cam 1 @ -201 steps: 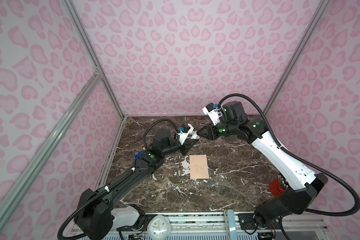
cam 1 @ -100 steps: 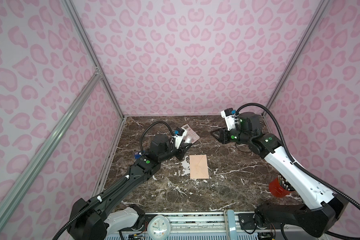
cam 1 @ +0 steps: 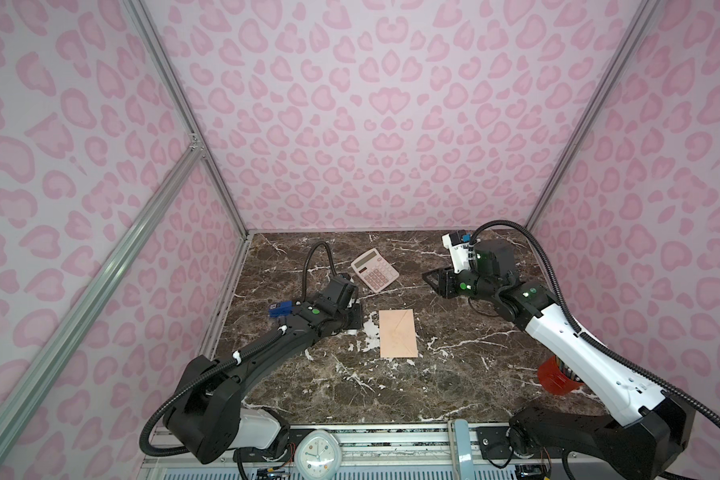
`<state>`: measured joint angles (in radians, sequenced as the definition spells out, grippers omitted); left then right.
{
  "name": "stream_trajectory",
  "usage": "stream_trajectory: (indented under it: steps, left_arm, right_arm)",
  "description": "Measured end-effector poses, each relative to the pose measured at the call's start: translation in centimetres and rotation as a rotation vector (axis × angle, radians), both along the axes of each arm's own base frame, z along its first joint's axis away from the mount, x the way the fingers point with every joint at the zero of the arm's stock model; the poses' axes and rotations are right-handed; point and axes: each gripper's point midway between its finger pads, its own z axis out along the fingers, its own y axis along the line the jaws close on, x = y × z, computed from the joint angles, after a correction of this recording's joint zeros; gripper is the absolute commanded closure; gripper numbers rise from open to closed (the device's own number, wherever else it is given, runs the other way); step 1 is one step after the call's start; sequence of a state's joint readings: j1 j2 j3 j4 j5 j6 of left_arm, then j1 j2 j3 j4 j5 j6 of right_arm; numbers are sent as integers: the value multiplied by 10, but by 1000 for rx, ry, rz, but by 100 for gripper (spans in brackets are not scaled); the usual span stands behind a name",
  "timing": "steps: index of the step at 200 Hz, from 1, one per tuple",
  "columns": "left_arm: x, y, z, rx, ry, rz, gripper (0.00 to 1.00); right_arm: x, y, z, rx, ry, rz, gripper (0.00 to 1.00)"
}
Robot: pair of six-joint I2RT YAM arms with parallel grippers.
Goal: Place the letter into the envelope and seal it
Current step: 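Lower the capped glue stick with the left gripper and lay it beside the envelope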
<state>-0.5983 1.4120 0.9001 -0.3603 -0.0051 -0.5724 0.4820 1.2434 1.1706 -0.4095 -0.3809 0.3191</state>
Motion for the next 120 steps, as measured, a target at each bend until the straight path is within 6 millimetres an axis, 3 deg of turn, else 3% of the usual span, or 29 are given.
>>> stream_trajectory:
  steps: [52, 120]
  left_arm:
    - [-12, 11, -53, 63, 137, 71, 73]
    - [-5, 20, -79, 127, 122, 100, 66]
  right_arm:
    - [-1, -2, -8, -10, 11, -6, 63]
    - [0, -2, -8, -9, -2, -10, 63]
